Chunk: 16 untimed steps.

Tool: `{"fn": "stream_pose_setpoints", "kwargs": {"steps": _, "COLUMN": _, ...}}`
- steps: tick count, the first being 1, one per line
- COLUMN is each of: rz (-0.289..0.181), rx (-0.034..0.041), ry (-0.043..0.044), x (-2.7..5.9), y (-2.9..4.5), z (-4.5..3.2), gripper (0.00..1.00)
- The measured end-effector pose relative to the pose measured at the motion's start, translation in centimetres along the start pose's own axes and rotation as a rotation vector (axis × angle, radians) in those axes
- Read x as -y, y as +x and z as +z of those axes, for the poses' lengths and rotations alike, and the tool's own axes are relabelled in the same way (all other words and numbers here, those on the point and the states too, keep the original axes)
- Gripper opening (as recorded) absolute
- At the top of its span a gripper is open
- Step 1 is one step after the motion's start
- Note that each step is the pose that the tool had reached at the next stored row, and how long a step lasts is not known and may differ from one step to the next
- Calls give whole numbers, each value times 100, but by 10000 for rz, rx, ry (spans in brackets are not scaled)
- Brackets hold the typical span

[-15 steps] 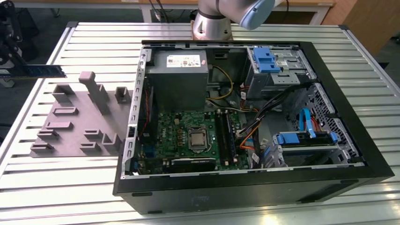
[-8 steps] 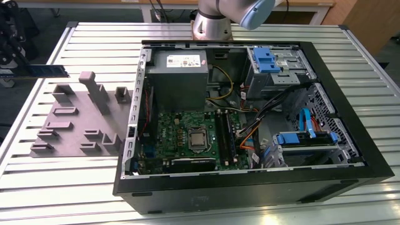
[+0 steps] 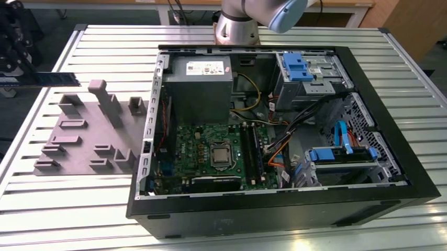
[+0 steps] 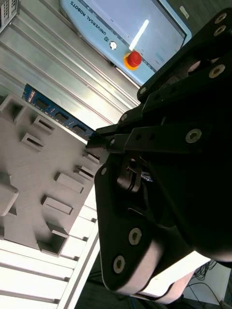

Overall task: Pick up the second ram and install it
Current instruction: 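Pick up the second ram and move it above second insertion slot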

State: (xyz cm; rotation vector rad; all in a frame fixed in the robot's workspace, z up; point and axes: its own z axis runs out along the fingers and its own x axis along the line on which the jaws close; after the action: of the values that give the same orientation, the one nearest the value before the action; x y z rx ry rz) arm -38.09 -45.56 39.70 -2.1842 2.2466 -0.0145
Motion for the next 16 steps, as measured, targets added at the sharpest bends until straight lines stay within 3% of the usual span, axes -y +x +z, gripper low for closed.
{"fn": "stream_pose_setpoints", "kwargs": {"steps": 16, "rz": 0, "rx": 0, "ry": 0, "x": 118, "y": -3, "z": 1, "gripper": 14}}
